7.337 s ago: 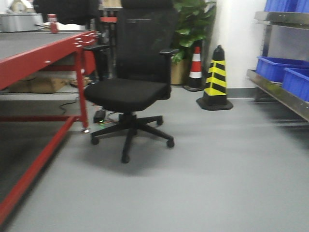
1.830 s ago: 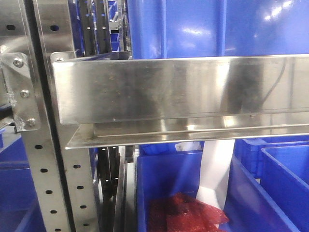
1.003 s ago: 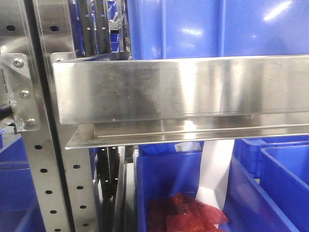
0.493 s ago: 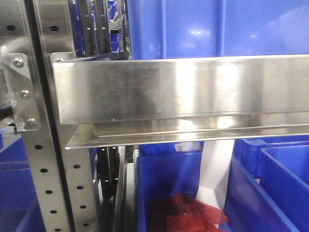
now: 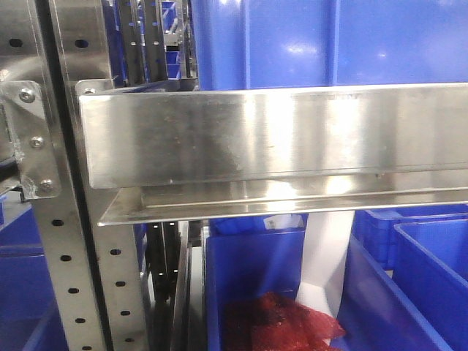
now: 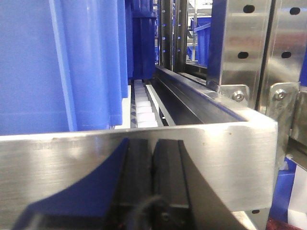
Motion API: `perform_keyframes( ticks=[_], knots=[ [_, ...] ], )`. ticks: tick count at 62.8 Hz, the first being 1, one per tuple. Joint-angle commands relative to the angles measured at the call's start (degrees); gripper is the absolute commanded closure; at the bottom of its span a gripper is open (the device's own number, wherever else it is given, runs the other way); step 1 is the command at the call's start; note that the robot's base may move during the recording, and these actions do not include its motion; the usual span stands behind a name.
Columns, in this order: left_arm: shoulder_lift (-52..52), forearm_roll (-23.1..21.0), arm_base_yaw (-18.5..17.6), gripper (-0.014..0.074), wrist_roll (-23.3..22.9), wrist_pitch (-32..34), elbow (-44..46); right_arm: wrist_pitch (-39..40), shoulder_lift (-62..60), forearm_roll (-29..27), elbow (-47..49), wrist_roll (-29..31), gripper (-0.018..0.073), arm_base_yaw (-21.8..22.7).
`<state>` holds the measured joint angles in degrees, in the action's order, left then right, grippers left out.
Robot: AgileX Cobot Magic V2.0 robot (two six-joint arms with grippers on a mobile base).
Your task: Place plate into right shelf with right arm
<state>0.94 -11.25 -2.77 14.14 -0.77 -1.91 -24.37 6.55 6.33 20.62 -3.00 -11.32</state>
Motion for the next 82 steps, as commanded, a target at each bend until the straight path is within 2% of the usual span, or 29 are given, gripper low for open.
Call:
perform_keyframes(
  ticks=[1, 14, 24, 35, 82],
  knots=[
    [0.67, -0.12, -0.02, 0.0643, -0.14, 5.10, -0.46, 7.03, -1.01, -3.48, -2.21, 3.36, 0.0505, 3.16],
    [0.67, -0.12, -0.02, 0.0643, -0.14, 5.10, -0.46, 16.68, -5.92, -11.81, -14.57, 6.50, 0.0505, 11.02],
    [0.67, -0.12, -0.02, 0.0643, -0.14, 5.10, -0.46, 25.26, -7.95, -13.43, -22.18, 6.50, 0.0505, 12.84],
    [0.67, -0.12, -0.02, 0.0643, -0.14, 5.10, -0.46, 24.37, -7.95, -11.18, -21.85, 6.97, 0.0505, 12.84],
    [0.67, -0.12, -0.02, 0.0643, -0.14, 5.10, -0.46, 23.93, -7.95, -11.18, -21.85, 6.97, 0.0505, 12.84]
  ],
)
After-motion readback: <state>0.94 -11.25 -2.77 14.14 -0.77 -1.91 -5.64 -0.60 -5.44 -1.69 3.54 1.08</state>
